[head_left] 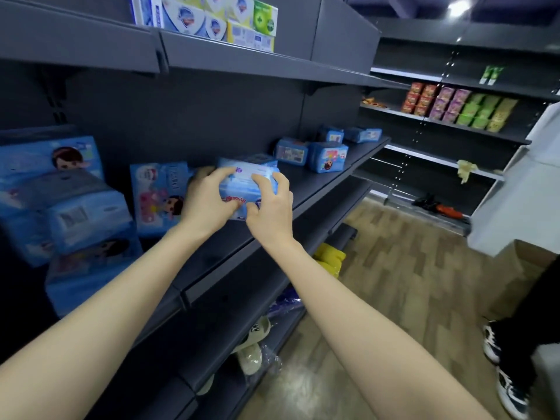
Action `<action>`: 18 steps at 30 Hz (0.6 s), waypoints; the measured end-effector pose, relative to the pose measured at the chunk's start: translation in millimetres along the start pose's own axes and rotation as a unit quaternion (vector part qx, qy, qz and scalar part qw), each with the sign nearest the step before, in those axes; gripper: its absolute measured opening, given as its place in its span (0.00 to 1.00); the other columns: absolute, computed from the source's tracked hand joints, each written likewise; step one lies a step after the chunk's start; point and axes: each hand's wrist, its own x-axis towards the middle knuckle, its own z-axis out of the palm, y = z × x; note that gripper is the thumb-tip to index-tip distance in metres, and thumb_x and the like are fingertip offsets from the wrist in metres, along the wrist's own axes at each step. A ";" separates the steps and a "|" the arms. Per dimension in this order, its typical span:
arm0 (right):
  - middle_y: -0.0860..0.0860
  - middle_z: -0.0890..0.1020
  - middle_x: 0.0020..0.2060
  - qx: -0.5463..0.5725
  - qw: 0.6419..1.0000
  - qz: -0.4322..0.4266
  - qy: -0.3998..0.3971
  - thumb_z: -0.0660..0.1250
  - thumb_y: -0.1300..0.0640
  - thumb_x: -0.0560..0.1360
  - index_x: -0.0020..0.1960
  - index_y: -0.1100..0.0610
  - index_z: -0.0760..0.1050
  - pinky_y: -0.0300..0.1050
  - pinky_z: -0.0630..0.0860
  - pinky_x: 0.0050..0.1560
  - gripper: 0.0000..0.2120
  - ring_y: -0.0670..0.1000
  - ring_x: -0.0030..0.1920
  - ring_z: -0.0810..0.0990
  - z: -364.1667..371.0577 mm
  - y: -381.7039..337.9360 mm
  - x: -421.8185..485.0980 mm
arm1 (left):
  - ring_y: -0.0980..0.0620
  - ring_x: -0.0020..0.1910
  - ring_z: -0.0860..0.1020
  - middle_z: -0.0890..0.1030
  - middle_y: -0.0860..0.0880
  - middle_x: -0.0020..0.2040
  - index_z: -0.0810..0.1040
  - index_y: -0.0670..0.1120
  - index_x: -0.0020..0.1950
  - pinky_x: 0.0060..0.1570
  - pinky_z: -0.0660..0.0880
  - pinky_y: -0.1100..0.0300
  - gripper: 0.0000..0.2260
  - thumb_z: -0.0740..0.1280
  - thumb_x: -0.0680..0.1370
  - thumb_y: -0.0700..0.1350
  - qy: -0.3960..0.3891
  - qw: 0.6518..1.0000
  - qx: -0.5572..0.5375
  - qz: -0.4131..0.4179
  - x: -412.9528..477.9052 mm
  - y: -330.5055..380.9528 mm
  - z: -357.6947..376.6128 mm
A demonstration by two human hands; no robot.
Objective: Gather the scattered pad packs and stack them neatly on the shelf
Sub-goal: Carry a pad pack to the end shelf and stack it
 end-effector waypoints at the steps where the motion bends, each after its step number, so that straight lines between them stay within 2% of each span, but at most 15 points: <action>1: 0.56 0.55 0.73 -0.003 1.000 0.005 -0.009 0.62 0.66 0.76 0.71 0.57 0.66 0.48 0.69 0.63 0.24 0.59 0.65 0.61 1.2 8.4 4.8 | 0.44 0.61 0.72 0.73 0.41 0.62 0.74 0.45 0.66 0.52 0.62 0.68 0.26 0.71 0.69 0.35 -0.005 1.000 0.001 -0.006 4.4 -1.6 9.2; 4: 0.56 0.55 0.73 -0.012 0.999 0.012 -0.034 0.61 0.65 0.76 0.71 0.56 0.66 0.46 0.69 0.61 0.24 0.58 0.64 0.61 7.8 30.6 18.2 | 0.43 0.61 0.73 0.74 0.41 0.61 0.74 0.45 0.66 0.55 0.67 0.61 0.26 0.71 0.68 0.35 -0.017 0.999 0.008 -0.031 16.5 -8.9 33.9; 8: 0.57 0.56 0.73 -0.031 0.997 0.012 -0.070 0.62 0.64 0.76 0.71 0.56 0.65 0.47 0.66 0.60 0.24 0.60 0.62 0.62 21.1 53.3 34.5 | 0.43 0.58 0.76 0.77 0.42 0.60 0.75 0.48 0.65 0.53 0.72 0.56 0.26 0.71 0.68 0.37 -0.028 0.998 0.023 -0.054 30.1 -24.7 60.3; 14: 0.58 0.56 0.72 -0.062 0.989 0.003 -0.134 0.61 0.64 0.74 0.71 0.55 0.64 0.48 0.64 0.60 0.26 0.62 0.61 0.63 49.6 75.9 52.1 | 0.43 0.57 0.77 0.78 0.43 0.60 0.74 0.46 0.66 0.53 0.74 0.55 0.23 0.70 0.71 0.38 -0.048 0.992 0.060 -0.095 40.2 -51.5 85.2; 18: 0.59 0.57 0.71 -0.063 0.984 -0.010 -0.165 0.60 0.64 0.73 0.71 0.57 0.65 0.48 0.63 0.60 0.26 0.63 0.61 0.64 67.5 79.1 65.0 | 0.42 0.63 0.72 0.71 0.42 0.67 0.70 0.46 0.69 0.60 0.69 0.54 0.25 0.69 0.73 0.40 -0.055 0.986 0.104 -0.116 48.4 -68.2 90.6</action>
